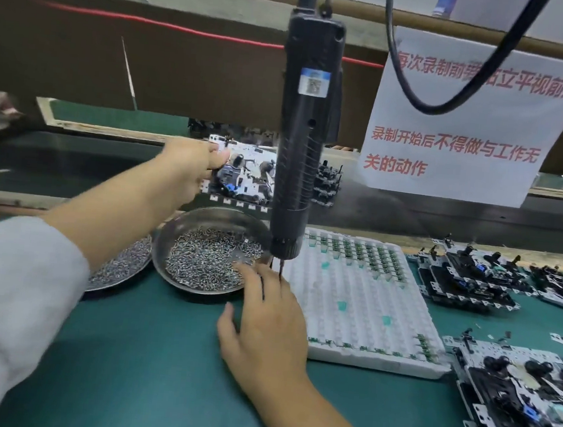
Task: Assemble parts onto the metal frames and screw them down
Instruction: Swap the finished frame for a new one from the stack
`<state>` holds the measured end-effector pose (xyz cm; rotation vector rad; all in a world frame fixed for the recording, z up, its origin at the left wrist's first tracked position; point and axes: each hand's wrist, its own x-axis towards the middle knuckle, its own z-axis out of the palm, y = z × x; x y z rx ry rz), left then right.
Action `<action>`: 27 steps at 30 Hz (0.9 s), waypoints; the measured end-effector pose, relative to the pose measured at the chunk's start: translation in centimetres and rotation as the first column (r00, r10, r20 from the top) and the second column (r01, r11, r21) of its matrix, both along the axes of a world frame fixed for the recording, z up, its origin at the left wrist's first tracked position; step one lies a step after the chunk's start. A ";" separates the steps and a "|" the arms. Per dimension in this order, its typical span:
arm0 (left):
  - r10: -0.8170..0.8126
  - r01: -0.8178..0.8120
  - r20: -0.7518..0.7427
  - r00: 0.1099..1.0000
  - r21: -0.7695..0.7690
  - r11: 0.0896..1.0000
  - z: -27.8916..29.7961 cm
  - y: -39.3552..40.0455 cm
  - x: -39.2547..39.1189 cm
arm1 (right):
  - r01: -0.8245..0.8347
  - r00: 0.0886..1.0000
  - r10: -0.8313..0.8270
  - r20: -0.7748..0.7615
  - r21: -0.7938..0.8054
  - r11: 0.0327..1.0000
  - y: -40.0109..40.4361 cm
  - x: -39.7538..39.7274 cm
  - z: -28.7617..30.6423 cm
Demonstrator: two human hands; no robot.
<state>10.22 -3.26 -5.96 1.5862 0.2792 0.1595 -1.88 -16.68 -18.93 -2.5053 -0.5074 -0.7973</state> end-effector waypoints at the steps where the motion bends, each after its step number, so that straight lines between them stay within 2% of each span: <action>1: -0.021 0.020 -0.056 0.998 -0.016 1.000 0.0 1.8 -1.0 | -0.029 1.000 0.028 0.007 0.074 0.997 0.0 -0.1 0.0; 5: -0.111 0.085 -0.182 0.977 -0.146 0.986 -1.0 6.9 -8.8 | -0.112 0.991 0.131 -0.017 0.413 0.904 -0.2 -0.7 0.4; 8: -0.145 0.096 -0.256 0.956 -0.195 0.976 -2.5 8.6 -13.7 | -0.259 0.966 0.236 0.109 0.504 0.824 0.1 -1.1 0.6; 10: -0.115 0.041 -0.295 0.949 -0.246 0.968 -4.3 9.0 -15.8 | -0.404 0.915 0.355 0.192 0.421 0.812 0.2 -1.6 0.5; 12: -0.143 0.046 -0.335 0.931 -0.281 0.959 -6.1 8.8 -17.6 | -0.537 0.842 0.502 0.198 0.220 0.814 0.4 -2.2 0.3; 15: -0.172 0.031 -0.348 0.921 -0.376 0.926 -8.0 8.5 -18.6 | -0.584 0.805 0.586 0.090 -0.051 0.810 0.8 -2.5 0.2; 17: -0.182 0.033 -0.365 0.913 -0.380 0.925 -8.7 8.9 -18.7 | -0.581 0.814 0.581 -0.023 -0.068 0.811 0.7 -2.7 0.3; 19: -0.239 0.116 -0.365 0.900 -0.329 0.937 -8.7 9.6 -18.6 | -0.590 0.805 0.584 -0.104 -0.046 0.806 0.4 -2.9 0.3; 22: -0.328 0.265 -0.368 0.870 -0.212 0.941 -8.3 11.0 -18.8 | -0.593 0.803 0.583 -0.123 -0.070 0.802 0.2 -3.1 0.2; 25: -0.254 0.328 -0.441 0.861 0.097 0.940 -8.0 12.4 -19.0 | -0.591 0.805 0.581 -0.121 -0.084 0.802 0.3 -3.1 0.2; 27: -0.099 0.255 -0.353 0.931 0.431 0.865 -8.3 13.4 -19.0 | -0.594 0.804 0.584 -0.107 -0.110 0.797 0.3 -3.0 0.2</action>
